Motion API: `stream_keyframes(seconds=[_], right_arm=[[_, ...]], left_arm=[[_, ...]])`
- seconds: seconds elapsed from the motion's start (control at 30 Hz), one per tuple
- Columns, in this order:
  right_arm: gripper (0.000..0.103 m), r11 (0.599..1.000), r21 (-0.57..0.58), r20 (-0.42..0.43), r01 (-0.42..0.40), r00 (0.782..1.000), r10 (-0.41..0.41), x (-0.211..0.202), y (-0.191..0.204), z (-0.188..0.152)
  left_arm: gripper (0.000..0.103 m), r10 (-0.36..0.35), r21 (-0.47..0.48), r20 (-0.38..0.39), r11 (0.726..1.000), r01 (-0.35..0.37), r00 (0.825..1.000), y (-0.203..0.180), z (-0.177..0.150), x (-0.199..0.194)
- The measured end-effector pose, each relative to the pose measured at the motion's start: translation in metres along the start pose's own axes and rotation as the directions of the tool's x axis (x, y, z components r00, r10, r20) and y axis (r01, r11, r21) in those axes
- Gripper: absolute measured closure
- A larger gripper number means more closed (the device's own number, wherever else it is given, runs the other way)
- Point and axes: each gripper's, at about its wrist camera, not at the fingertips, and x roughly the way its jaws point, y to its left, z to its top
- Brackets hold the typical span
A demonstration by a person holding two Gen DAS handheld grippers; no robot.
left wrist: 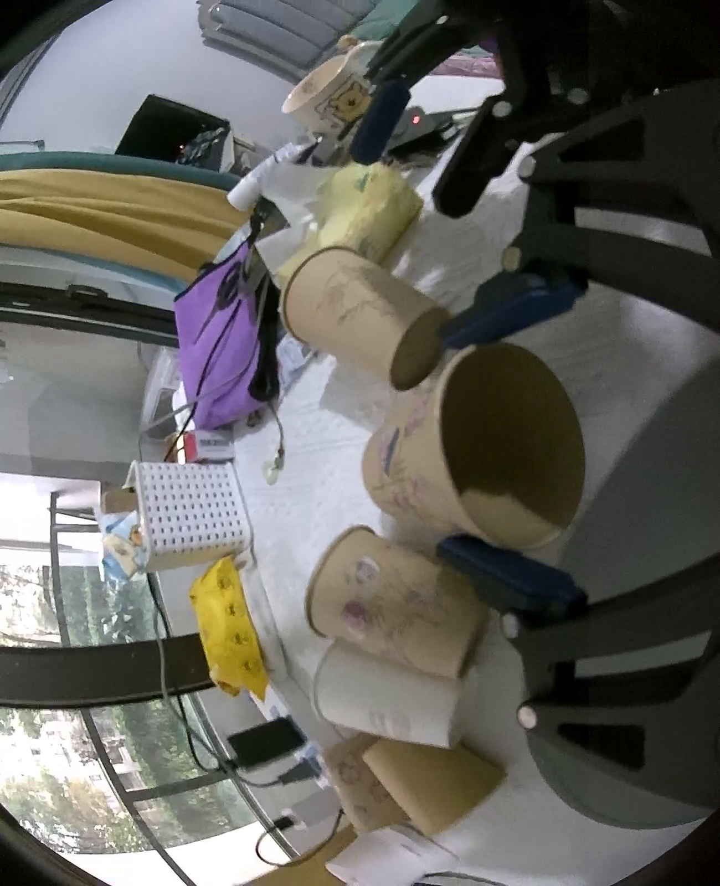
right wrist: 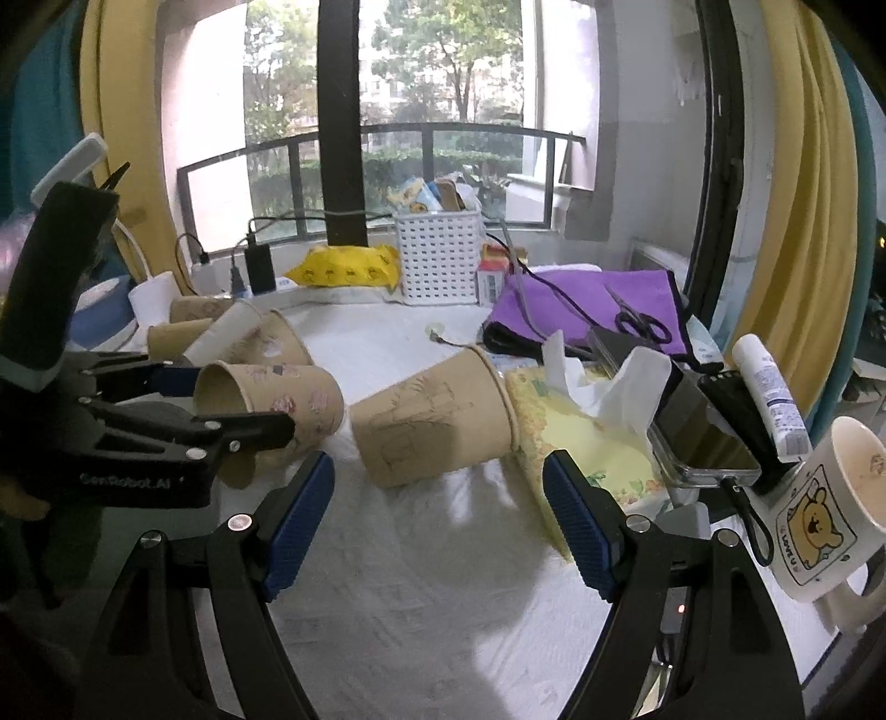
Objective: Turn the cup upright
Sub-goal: 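Grasp the sideways brown paper cup with the right gripper and lift it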
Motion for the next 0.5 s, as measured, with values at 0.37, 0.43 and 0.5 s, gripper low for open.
stream_keyframes(seconds=[0.37, 0.43, 0.5], right_arm=[[0.023, 0.998, -0.044, 0.055, -0.033, 0.998, 0.035, -0.04, 0.051, 0.003], [0.023, 0.998, -0.048, 0.058, -0.045, 0.997, 0.048, -0.046, 0.062, 0.001], [0.023, 0.997, -0.05, 0.056, -0.058, 0.997, 0.061, -0.05, 0.074, -0.001]], left_arm=[[0.033, -0.01, -0.005, 0.05, 1.0, 0.01, 0.999, 0.018, -0.047, -0.081], [0.032, -0.012, -0.002, 0.051, 1.0, 0.013, 0.999, 0.024, -0.057, -0.092], [0.032, -0.012, -0.001, 0.053, 1.0, 0.012, 0.999, 0.031, -0.072, -0.107]])
